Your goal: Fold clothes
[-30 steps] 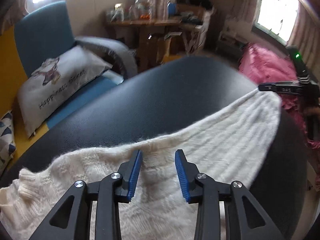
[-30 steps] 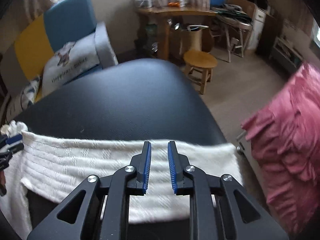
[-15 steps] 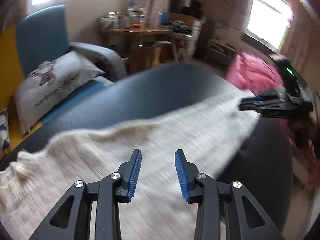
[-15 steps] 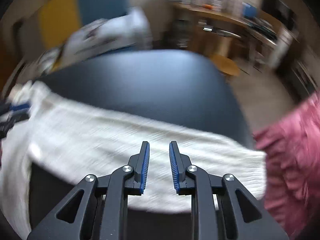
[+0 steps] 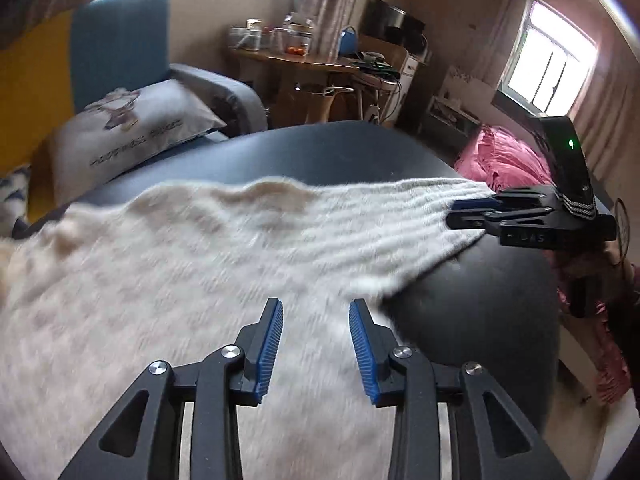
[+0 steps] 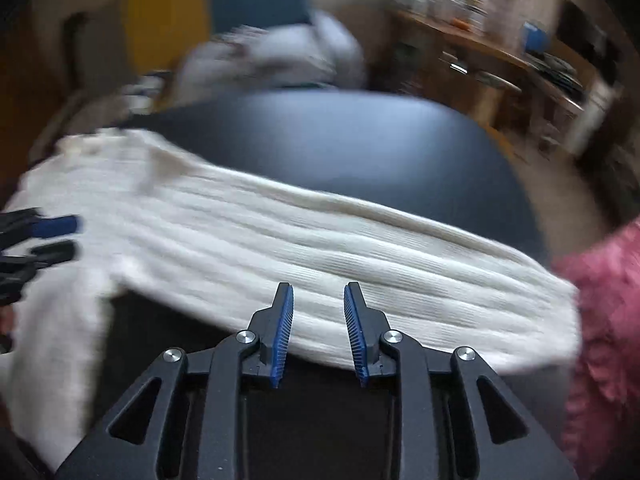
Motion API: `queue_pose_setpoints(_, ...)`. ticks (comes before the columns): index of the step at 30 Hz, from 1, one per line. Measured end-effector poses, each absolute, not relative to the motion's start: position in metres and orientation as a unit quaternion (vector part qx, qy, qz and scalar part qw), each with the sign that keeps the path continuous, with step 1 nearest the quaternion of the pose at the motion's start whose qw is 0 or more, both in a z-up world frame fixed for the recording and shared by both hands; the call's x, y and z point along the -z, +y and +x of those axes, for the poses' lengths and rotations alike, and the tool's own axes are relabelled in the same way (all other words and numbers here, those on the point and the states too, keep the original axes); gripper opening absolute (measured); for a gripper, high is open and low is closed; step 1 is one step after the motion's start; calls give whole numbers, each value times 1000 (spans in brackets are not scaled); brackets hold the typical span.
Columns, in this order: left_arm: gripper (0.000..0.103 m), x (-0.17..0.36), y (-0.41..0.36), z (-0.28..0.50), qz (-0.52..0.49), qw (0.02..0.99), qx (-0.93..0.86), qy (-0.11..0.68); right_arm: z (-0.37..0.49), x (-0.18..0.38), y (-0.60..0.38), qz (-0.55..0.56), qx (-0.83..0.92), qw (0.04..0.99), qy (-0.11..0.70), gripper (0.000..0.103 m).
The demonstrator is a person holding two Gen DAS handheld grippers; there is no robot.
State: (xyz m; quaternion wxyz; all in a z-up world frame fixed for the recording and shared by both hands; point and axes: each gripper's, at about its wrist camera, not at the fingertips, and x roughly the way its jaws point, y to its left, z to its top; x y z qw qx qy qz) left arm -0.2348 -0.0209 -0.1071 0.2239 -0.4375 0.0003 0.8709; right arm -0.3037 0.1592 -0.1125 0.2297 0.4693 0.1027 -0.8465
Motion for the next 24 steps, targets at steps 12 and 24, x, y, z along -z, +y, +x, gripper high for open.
queue_pose_setpoints(12,35,129,-40,-199,-454,216,-864,8,-299,146,63,487,813,260,184,36)
queue_pose_setpoints(24,35,108,-85,-217,-424,184,-887,-24,-255,131,30,492,792,308,190,42)
